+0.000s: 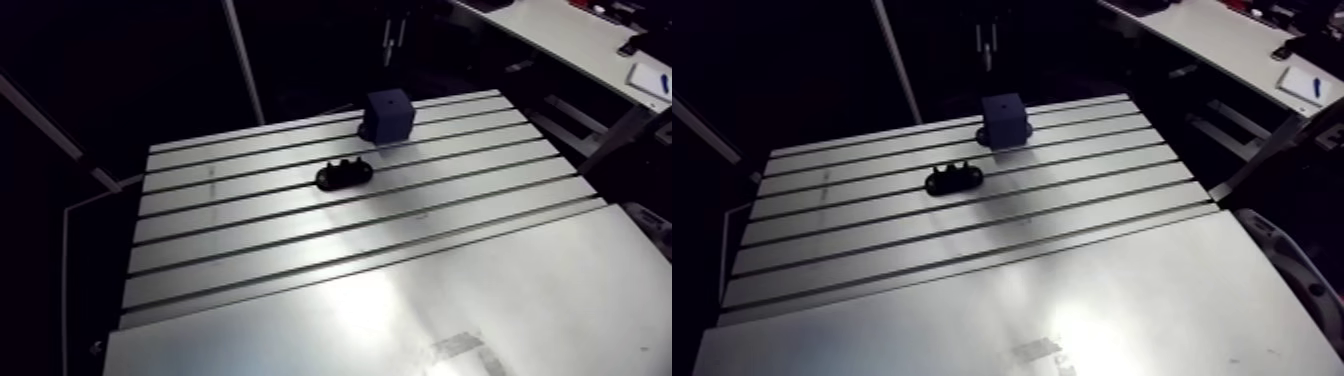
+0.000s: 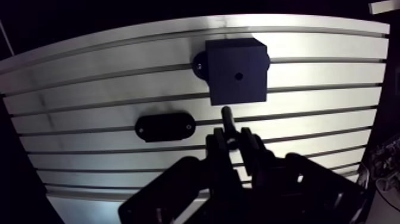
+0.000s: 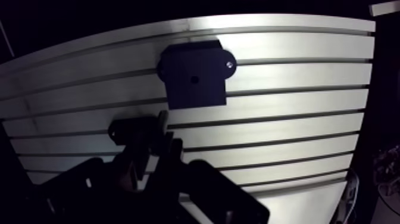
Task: Pick up the M10 bolt and insert it into the hole until fully seated.
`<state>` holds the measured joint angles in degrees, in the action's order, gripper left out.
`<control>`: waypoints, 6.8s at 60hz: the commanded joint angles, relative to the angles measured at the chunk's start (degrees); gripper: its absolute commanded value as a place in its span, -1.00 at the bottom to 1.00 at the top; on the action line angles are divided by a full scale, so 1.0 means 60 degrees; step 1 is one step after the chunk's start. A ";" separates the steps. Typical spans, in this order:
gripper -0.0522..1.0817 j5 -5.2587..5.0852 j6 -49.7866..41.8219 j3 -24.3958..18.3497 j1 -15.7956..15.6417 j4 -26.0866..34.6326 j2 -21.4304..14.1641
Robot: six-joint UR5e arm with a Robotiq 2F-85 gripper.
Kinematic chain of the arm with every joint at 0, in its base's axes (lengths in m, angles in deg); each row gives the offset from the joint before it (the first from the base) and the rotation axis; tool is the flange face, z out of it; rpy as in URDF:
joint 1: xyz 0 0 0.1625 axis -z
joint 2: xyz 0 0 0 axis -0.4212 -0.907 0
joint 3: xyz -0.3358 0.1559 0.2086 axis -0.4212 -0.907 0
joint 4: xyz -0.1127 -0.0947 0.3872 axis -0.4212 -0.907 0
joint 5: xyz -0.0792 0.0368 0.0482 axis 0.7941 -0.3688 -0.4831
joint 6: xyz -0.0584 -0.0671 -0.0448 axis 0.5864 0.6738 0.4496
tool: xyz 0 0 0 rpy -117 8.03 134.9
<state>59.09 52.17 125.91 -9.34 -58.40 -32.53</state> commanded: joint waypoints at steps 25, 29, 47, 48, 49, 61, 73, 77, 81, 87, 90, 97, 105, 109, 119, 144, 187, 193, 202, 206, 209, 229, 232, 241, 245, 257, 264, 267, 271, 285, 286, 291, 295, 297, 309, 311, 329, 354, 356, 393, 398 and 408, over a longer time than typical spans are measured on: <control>0.99 0.0140 -0.0136 -0.0667 0.0087 0.0098 0.0794; 0.99 0.0140 -0.0136 -0.0724 0.0087 0.0110 0.0906; 0.99 0.0143 -0.0136 -0.0856 0.0160 0.0317 0.1085; 0.99 0.0143 -0.0136 -0.0856 0.0160 0.0317 0.1085; 0.99 0.0153 -0.0136 -0.0859 0.0160 0.0342 0.1100; 0.99 0.0155 -0.0136 -0.0816 0.0187 0.0362 0.1102; 0.99 0.0184 -0.0136 -0.0700 0.0217 0.0306 0.1130; 0.99 0.0184 -0.0136 -0.0698 0.0219 0.0274 0.1185; 0.99 0.0184 -0.0136 -0.0671 0.0219 0.0247 0.1190; 0.99 0.0184 -0.0136 -0.0669 0.0219 0.0244 0.1205; 0.99 0.0184 -0.0136 -0.0656 0.0219 0.0259 0.1219; 0.99 0.0184 -0.0136 -0.0640 0.0219 0.0245 0.1234; 0.99 0.0197 -0.0136 -0.0654 0.0219 0.0232 0.1259; 0.99 0.0199 -0.0136 -0.0654 0.0219 0.0230 0.1289; 0.99 0.0199 -0.0136 -0.0654 0.0219 0.0230 0.1322; 0.99 0.0199 -0.0150 -0.0555 0.0219 0.0215 0.1322; 0.99 0.0199 -0.0165 -0.0478 0.0219 0.0186 0.1381; 0.99 0.0199 -0.0165 -0.0466 0.0231 0.0186 0.1395; 0.99 0.0199 -0.0165 -0.0449 0.0234 0.0186 0.1396; 0.99 0.0199 -0.0165 -0.0435 0.0234 0.0184 0.1396; 0.99 0.0199 -0.0165 -0.0434 0.0248 0.0134 0.1396; 0.99 0.0199 -0.0165 -0.0434 0.0292 0.0025 0.1396; 0.99 0.0199 -0.0151 -0.0422 0.0292 0.0025 0.1396; 0.99 0.0199 -0.0163 -0.0407 0.0292 0.0025 0.1396; 0.99 0.0199 -0.0163 -0.0405 0.0292 0.0025 0.1396; 0.99 0.0199 -0.0150 -0.0420 0.0292 0.0025 0.1423; 0.99 0.0185 -0.0150 -0.0420 0.0280 0.0025 0.1425; 0.99 0.0184 -0.0150 -0.0405 0.0278 0.0037 0.1425; 0.99 0.0184 -0.0150 -0.0405 0.0277 0.0039 0.1425; 0.99 0.0184 -0.0150 -0.0418 0.0277 0.0027 0.1425; 0.99 0.0184 -0.0150 -0.0419 0.0277 0.0037 0.1425; 0.99 0.0184 -0.0150 -0.0420 0.0277 0.0039 0.1425; 0.99 0.0184 -0.0150 -0.0432 0.0277 0.0039 0.1425; 0.99 0.0184 -0.0150 -0.0434 0.0277 0.0039 0.1425; 0.99 0.0184 -0.0136 -0.0464 0.0292 0.0039 0.1410; 0.99 0.0184 -0.0136 -0.0464 0.0292 0.0039 0.1410; 0.99 0.0184 -0.0136 -0.0451 0.0292 0.0039 0.1381; 0.99 0.0184 -0.0136 -0.0405 0.0292 0.0039 0.1381; 0.99 0.0184 -0.0136 -0.0418 0.0292 0.0039 0.1381; 0.99 0.0141 -0.0136 -0.0405 0.0265 0.0039 0.1410; 0.99 0.0153 -0.0136 -0.0391 0.0277 0.0039 0.1410; 0.99 0.0126 -0.0136 -0.0363 0.0265 0.0012 0.1425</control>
<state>59.96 51.36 123.57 -7.71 -58.18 -24.06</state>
